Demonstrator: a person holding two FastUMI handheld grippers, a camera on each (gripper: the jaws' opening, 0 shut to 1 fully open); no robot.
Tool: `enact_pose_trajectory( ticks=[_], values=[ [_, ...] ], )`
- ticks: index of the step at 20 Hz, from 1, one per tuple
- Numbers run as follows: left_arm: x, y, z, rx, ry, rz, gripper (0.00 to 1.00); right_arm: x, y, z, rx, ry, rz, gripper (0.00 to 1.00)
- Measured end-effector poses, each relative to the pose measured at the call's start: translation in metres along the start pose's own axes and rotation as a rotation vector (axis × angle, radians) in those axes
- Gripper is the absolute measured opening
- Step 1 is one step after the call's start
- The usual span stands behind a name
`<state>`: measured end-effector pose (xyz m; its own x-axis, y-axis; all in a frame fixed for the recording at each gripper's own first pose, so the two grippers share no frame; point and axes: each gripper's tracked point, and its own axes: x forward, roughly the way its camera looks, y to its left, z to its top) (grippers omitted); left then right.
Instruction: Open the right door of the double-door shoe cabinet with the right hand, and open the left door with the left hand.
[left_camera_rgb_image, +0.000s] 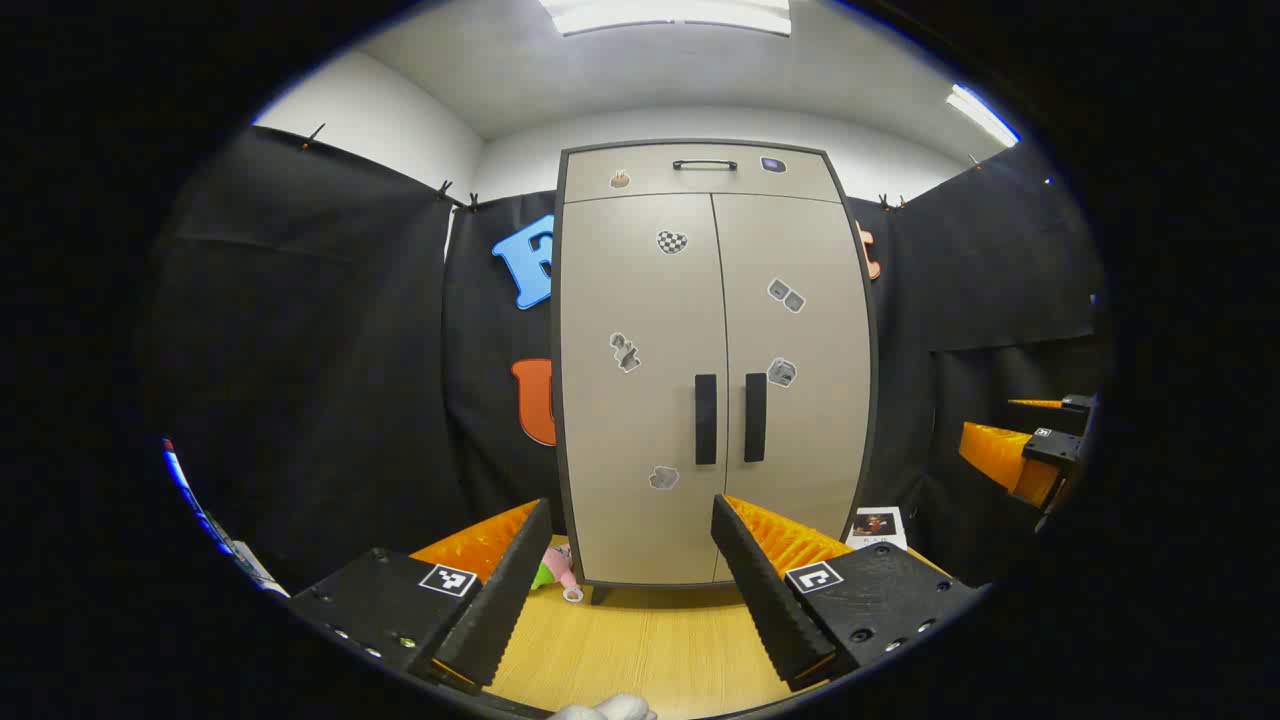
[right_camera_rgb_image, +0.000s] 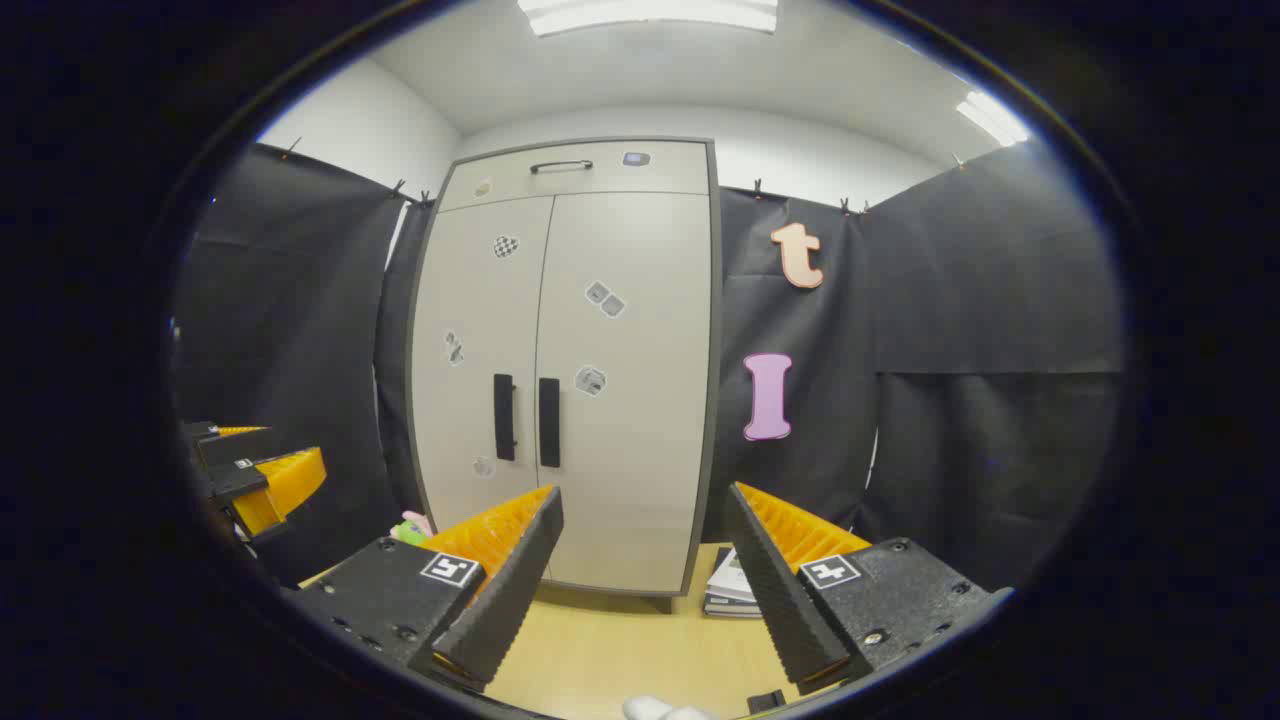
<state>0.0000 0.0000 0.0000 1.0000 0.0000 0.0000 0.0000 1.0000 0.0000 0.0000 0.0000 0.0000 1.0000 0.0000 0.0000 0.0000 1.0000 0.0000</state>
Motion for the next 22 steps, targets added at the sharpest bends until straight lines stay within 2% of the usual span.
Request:
enact_pose_trajectory(
  ticks=[14, 22],
  values=[
    [-0.01, 0.0, 0.001, 0.006, -0.003, -0.007, 0.96, -0.003, 0.006, -0.003, -0.024, 0.007, 0.008, 1.0],
    [-0.029, 0.022, 0.001, 0.004, -0.005, 0.019, 0.96, 0.048, 0.041, -0.013, -0.052, 0.021, 0.032, 1.0]
  ],
)
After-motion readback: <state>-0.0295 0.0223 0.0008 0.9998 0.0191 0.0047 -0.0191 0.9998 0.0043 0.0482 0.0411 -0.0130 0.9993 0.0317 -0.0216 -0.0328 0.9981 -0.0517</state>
